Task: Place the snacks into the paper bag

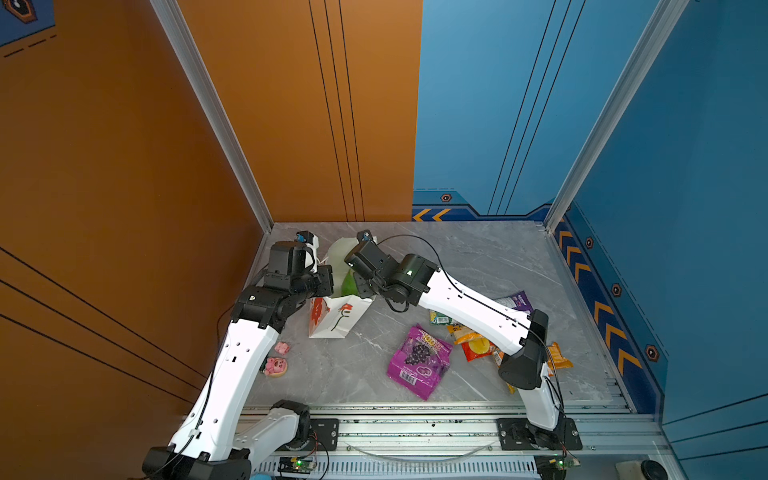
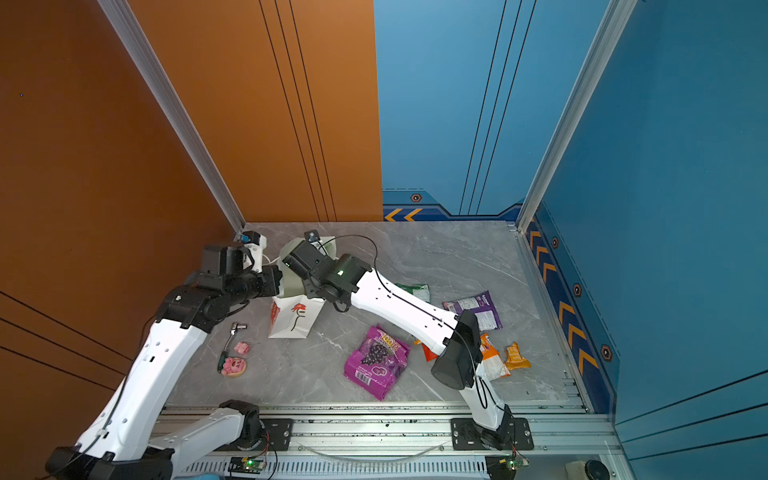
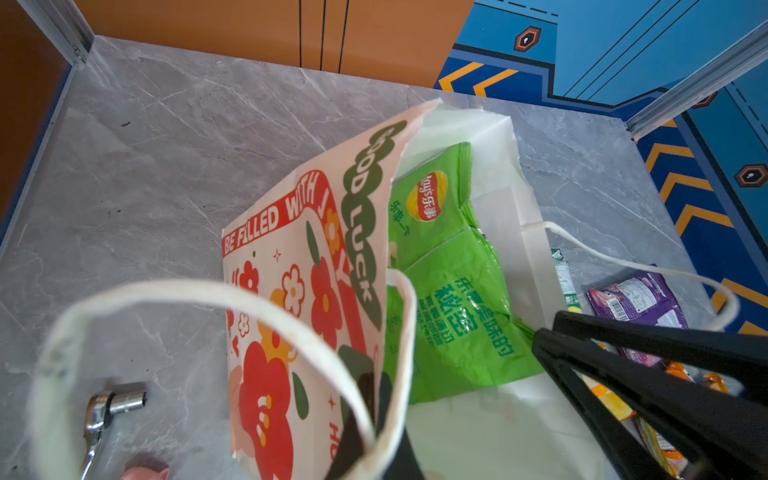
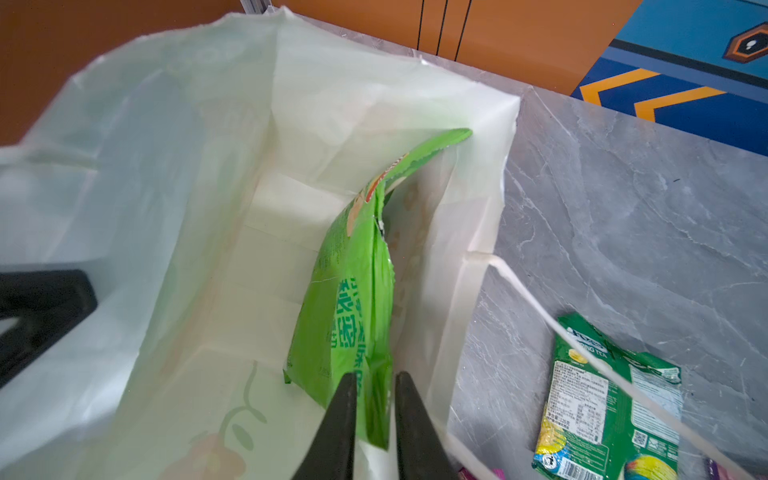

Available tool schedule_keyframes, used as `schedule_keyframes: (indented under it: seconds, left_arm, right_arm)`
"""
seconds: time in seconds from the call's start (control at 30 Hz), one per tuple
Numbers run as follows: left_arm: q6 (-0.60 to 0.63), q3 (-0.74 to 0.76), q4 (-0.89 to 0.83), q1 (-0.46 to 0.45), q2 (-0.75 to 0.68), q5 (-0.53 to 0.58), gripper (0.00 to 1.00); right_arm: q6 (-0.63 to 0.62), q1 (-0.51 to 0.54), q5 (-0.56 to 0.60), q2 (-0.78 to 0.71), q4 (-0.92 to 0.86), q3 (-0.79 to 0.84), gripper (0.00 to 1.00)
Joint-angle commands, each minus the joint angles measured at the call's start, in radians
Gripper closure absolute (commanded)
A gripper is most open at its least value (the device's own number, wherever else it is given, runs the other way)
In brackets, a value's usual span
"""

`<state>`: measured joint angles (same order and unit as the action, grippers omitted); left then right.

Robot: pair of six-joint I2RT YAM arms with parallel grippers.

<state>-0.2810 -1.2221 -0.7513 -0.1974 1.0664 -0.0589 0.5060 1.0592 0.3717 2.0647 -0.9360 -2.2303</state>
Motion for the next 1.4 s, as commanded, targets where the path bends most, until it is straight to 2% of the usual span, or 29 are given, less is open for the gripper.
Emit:
schedule_keyframes:
  seconds: [0.0, 0.17, 0.3, 0.5, 0.7, 0.8, 1.1, 1.37]
  left_arm:
    - [-0.003, 0.013, 0.021, 0.006, -0.018, 0.017, 1.00]
    - [-0.003, 0.015, 0.022, 0.006, -0.017, 0.019, 1.00]
    - [-0.001, 0.016, 0.021, 0.004, -0.015, 0.020, 1.00]
    - [0.001, 0.017, 0.020, 0.004, -0.012, 0.030, 1.00]
    - [0.011, 0.019, 0.017, 0.004, -0.014, 0.047, 1.00]
    - [0.011, 0.019, 0.017, 0.004, -0.013, 0.056, 1.00]
    - [0.013, 0.020, 0.016, 0.004, -0.005, 0.060, 1.00]
    - [0.016, 0.021, 0.014, -0.003, -0.002, 0.067, 1.00]
  right_arm:
    - [0.000, -0.007, 0.028, -0.016, -0.029, -0.032, 0.78]
    - [-0.026, -0.005, -0.010, -0.056, -0.030, -0.031, 0.71]
    - [-0.082, 0.001, 0.022, -0.184, -0.019, 0.041, 0.62]
    - [-0.171, -0.007, 0.048, -0.488, 0.131, 0.409, 0.44]
    - [-0.181, -0.049, 0.048, -0.738, 0.261, 0.777, 0.30]
    - [-0.160, -0.104, -0.010, -0.816, 0.301, 0.926, 0.26]
    - [-0.122, -0.258, -0.188, -0.902, 0.467, 1.281, 0.23]
    - [-0.093, -0.263, -0.310, -0.801, 0.543, 1.360, 0.20]
